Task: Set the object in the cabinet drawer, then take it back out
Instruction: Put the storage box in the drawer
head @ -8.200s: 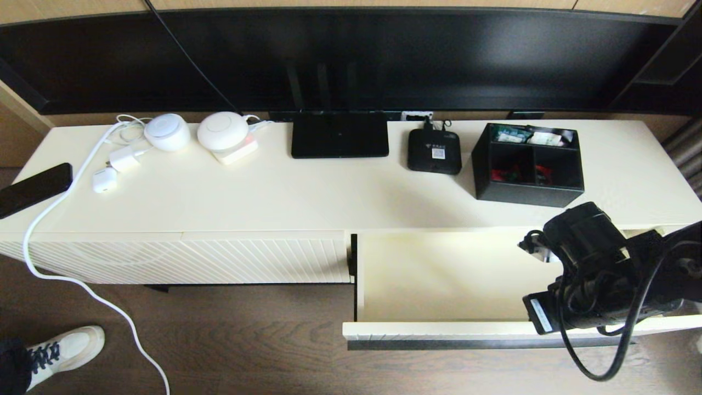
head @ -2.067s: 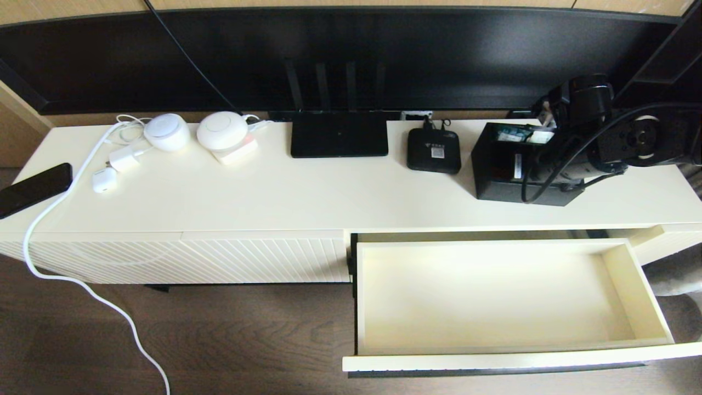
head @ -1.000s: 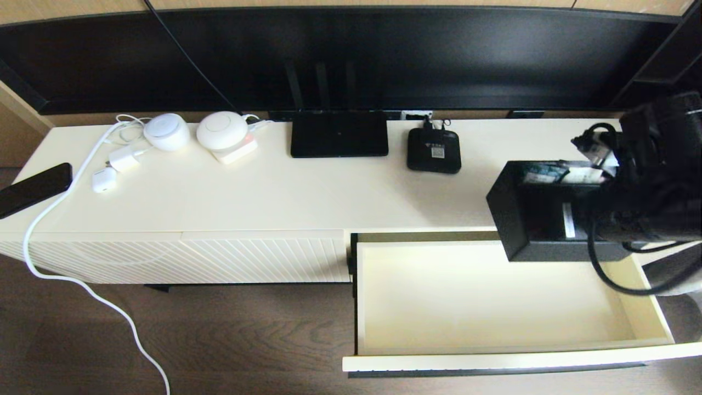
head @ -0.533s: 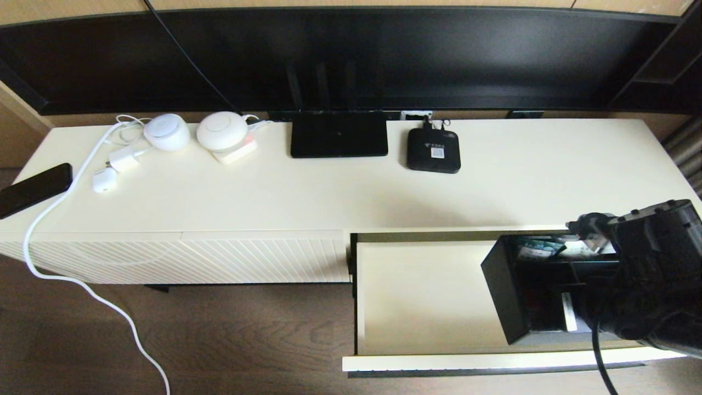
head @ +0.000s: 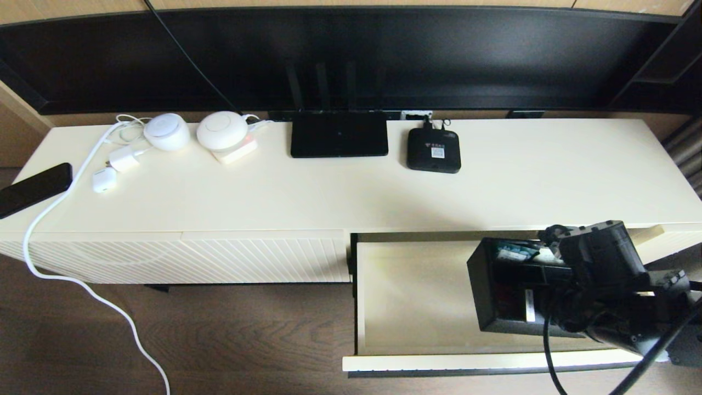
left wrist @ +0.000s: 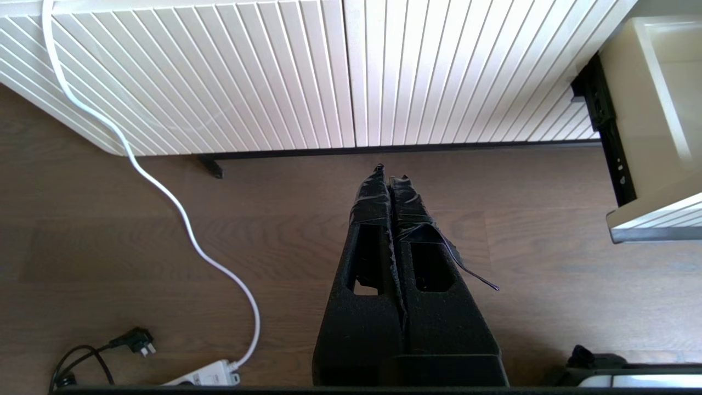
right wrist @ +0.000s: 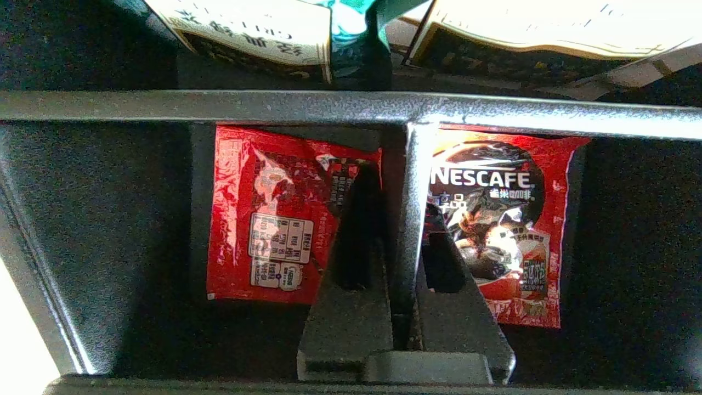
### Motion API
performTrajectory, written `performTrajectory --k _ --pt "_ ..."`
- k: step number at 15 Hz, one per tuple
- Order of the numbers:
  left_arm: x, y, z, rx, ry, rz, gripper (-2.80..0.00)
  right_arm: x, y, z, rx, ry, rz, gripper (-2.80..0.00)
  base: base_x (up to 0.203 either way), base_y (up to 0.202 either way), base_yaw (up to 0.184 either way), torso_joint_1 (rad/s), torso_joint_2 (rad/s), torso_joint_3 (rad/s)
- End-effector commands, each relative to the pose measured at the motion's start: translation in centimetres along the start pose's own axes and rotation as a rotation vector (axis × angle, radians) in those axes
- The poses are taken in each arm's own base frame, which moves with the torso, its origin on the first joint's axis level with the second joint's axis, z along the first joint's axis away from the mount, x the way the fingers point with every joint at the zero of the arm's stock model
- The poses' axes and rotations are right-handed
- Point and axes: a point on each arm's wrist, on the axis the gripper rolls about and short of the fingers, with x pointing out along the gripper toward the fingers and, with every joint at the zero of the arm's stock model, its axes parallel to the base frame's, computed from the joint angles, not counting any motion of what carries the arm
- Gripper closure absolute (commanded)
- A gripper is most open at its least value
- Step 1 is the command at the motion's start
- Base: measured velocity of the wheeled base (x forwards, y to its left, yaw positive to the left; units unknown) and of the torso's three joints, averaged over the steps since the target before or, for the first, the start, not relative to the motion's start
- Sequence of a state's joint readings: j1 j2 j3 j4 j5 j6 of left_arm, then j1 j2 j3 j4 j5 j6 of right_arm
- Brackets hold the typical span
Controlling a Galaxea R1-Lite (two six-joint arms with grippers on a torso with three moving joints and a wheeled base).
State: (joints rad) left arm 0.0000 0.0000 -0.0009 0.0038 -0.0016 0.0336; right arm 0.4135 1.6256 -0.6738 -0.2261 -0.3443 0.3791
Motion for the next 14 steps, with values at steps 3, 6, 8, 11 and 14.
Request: performTrajectory --k 3,6,8,11,14 --pt "0.0 0.0 0.0 0.0 0.001 0.0 0.0 2.8 0.1 0.5 -0.024 -0.022 -0.02 0.0 0.0 0.0 0.0 0.0 0.0 0.0" --pt "0.0 0.0 0.0 0.0 0.002 0.0 0.0 3.0 0.1 0.3 -0.063 -0.037 -0.01 0.0 0.0 0.0 0.0 0.0 0.0 0.0" --pt "0.0 0.0 0.0 0.0 0.002 0.0 0.0 3.6 -0.1 -0.9 -0.079 0.013 -0.018 0.0 0.0 0.0 0.0 0.0 0.0 0.0" --pt "0.0 0.0 0.0 0.0 0.001 0.0 0.0 5.0 -0.1 -2.3 -0.081 0.032 -0.011 0.0 0.0 0.0 0.0 0.0 0.0 0.0" --pt "0.0 0.0 0.0 0.0 0.003 0.0 0.0 6.3 0.1 -3.0 -0.083 0.053 -0.001 0.0 0.0 0.0 0.0 0.0 0.0 0.0"
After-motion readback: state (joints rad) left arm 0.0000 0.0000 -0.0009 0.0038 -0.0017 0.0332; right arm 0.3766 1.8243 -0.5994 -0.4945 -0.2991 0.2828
